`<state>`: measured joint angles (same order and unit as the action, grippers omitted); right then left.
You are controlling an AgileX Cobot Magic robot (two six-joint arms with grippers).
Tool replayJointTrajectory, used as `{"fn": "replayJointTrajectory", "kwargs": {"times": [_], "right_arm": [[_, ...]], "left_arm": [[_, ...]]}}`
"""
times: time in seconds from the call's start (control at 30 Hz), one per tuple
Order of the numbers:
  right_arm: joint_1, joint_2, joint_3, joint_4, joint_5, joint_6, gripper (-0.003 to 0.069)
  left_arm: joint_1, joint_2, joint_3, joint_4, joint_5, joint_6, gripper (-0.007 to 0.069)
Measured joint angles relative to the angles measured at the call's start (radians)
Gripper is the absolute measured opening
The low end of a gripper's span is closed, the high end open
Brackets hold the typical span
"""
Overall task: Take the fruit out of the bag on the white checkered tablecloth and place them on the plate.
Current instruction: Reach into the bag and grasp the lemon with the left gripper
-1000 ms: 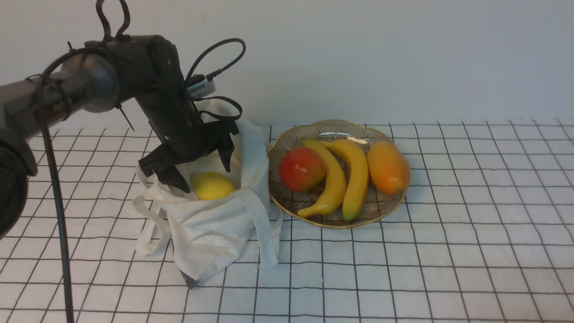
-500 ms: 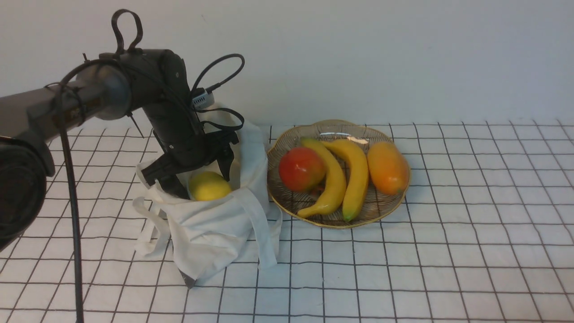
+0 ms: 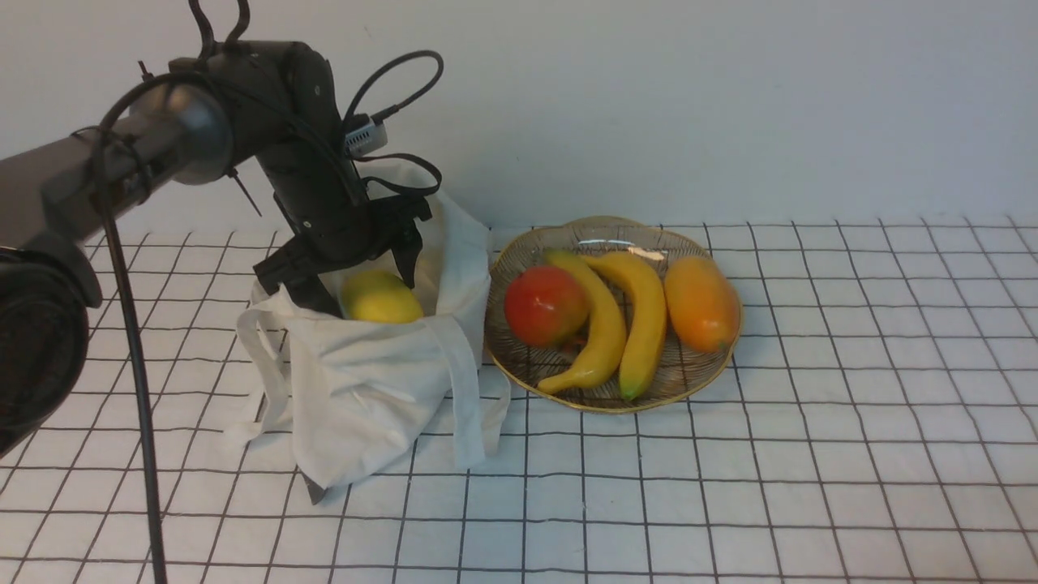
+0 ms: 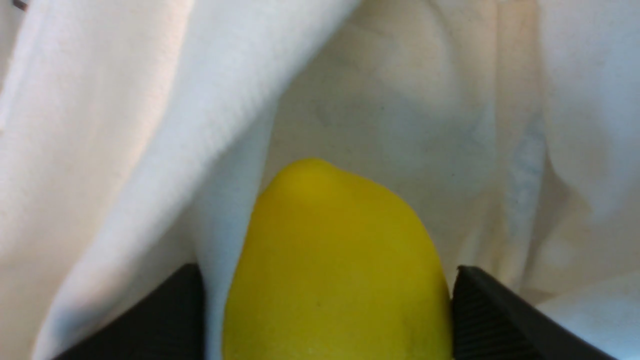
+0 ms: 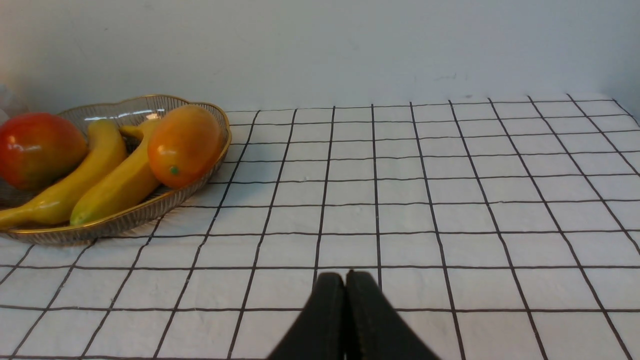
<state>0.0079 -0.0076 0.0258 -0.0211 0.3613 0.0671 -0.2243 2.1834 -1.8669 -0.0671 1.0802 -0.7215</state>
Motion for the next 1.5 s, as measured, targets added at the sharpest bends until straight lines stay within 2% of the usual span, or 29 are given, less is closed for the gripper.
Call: {"fn": "replayJointTrajectory", "kwargs": {"times": [0.17, 0.3, 0.6, 0.9, 1.2, 1.5], "right_arm": [[0.0, 0.0, 0.0, 0.0, 0.0, 0.0, -0.0015], [0.0, 0.0, 0.0, 0.0, 0.0, 0.0, -0.0015], [0.0, 0.0, 0.0, 0.0, 0.0, 0.0, -0.0015], [0.0, 0.0, 0.0, 0.0, 0.0, 0.0, -0.0015], [0.0, 0.0, 0.0, 0.0, 0.0, 0.0, -0.0015], [0.0, 0.0, 0.0, 0.0, 0.0, 0.0, -0.0015]], "left_arm": [[0.0, 0.001, 0.0, -0.041, -0.031, 0.056, 0.0558], [0.0, 0.001, 0.0, -0.112, -0.063, 0.154, 0.0558], [0.0, 0.001, -0.001, -0.157, -0.072, 0.247, 0.0558], [0.0, 0.001, -0.001, -0.078, -0.061, 0.258, 0.0562], [0.0, 0.001, -0.034, -0.075, -0.058, 0.318, 0.0669], [-0.002, 0.005, -0.074, -0.076, -0.038, 0.342, 0.0678]]}}
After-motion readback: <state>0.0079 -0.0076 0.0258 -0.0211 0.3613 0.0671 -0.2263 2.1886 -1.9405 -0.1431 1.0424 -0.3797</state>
